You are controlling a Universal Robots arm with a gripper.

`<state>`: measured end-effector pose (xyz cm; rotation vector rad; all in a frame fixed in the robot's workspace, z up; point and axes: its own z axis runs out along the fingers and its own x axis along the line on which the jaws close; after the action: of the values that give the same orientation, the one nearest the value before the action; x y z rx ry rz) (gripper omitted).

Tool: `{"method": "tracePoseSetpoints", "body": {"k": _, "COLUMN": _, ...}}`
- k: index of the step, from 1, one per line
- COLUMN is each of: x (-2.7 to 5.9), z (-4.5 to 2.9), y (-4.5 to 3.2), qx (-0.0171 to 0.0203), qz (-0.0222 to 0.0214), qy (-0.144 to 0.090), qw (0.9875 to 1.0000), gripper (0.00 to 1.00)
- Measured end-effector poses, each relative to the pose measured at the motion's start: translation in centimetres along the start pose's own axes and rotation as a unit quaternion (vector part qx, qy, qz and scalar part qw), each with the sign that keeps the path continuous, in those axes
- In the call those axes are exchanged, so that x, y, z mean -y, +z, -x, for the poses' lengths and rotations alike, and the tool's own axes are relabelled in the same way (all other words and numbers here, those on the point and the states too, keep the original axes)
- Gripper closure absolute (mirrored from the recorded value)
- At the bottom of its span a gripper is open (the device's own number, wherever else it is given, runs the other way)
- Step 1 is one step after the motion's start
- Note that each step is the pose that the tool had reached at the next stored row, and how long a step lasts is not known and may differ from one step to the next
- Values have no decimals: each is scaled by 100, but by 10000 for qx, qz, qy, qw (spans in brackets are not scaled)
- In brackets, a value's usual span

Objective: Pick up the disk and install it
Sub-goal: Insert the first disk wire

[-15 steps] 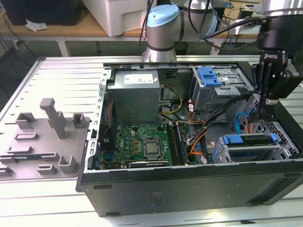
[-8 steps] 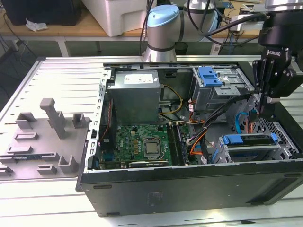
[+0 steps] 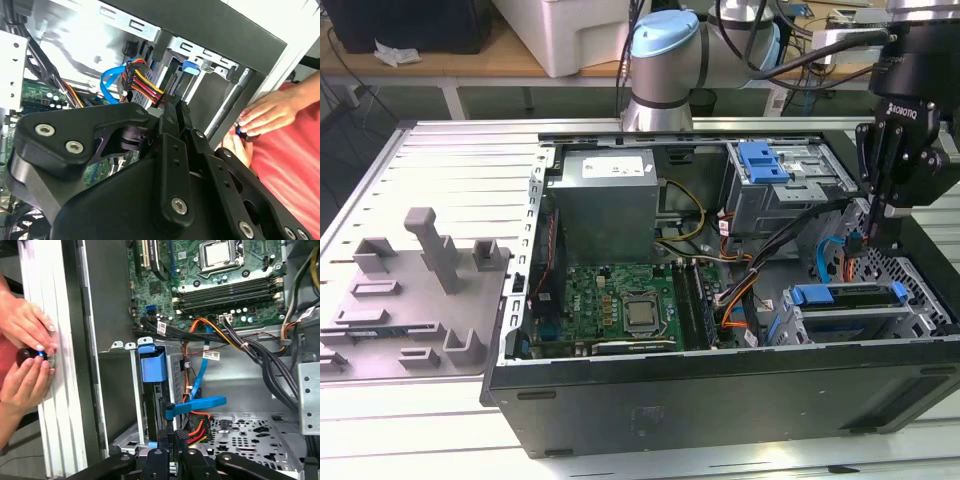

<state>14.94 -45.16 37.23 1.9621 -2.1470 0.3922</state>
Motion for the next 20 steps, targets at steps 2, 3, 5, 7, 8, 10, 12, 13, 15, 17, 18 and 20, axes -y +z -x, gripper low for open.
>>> {"method": "tracePoseSetpoints", "body": {"k": 2, "x": 1, "z": -21, "y": 0, "qx": 70, "qz": -1, "qy": -4, "qw": 10000, "gripper": 83}}
{"method": "tracePoseSetpoints", "body": {"k": 3, "x": 1, "z": -36, "y": 1, "qx": 114, "qz": 0, "qy": -6, "qw": 9999, "gripper": 83}}
{"method": "tracePoseSetpoints", "body": {"k": 5, "x": 0, "z": -67, "y": 7, "qx": 164, "qz": 0, "qy": -9, "qw": 9999, "gripper": 83}}
{"method": "tracePoseSetpoints", "body": {"k": 7, "x": -5, "z": -117, "y": 21, "qx": 211, "qz": 0, "qy": -13, "qw": 9998, "gripper": 83}}
{"method": "tracePoseSetpoints", "body": {"k": 8, "x": -10, "z": -151, "y": 33, "qx": 249, "qz": -1, "qy": -16, "qw": 9997, "gripper": 83}}
{"method": "tracePoseSetpoints", "body": {"k": 10, "x": -16, "z": -184, "y": 44, "qx": 295, "qz": 0, "qy": -20, "qw": 9996, "gripper": 83}}
{"method": "tracePoseSetpoints", "body": {"k": 12, "x": -21, "z": -222, "y": 57, "qx": 361, "qz": 0, "qy": -26, "qw": 9993, "gripper": 83}}
{"method": "tracePoseSetpoints", "body": {"k": 13, "x": -23, "z": -241, "y": 63, "qx": 399, "qz": 0, "qy": -31, "qw": 9992, "gripper": 83}}
{"method": "tracePoseSetpoints", "body": {"k": 15, "x": -27, "z": -279, "y": 76, "qx": 474, "qz": 0, "qy": -42, "qw": 9989, "gripper": 83}}
{"method": "tracePoseSetpoints", "body": {"k": 17, "x": -31, "z": -312, "y": 88, "qx": 519, "qz": -1, "qy": -50, "qw": 9986, "gripper": 83}}
{"method": "tracePoseSetpoints", "body": {"k": 18, "x": -34, "z": -331, "y": 94, "qx": 537, "qz": -1, "qy": -53, "qw": 9985, "gripper": 83}}
{"method": "tracePoseSetpoints", "body": {"k": 20, "x": -34, "z": -370, "y": 107, "qx": 576, "qz": -1, "qy": -58, "qw": 9983, "gripper": 83}}
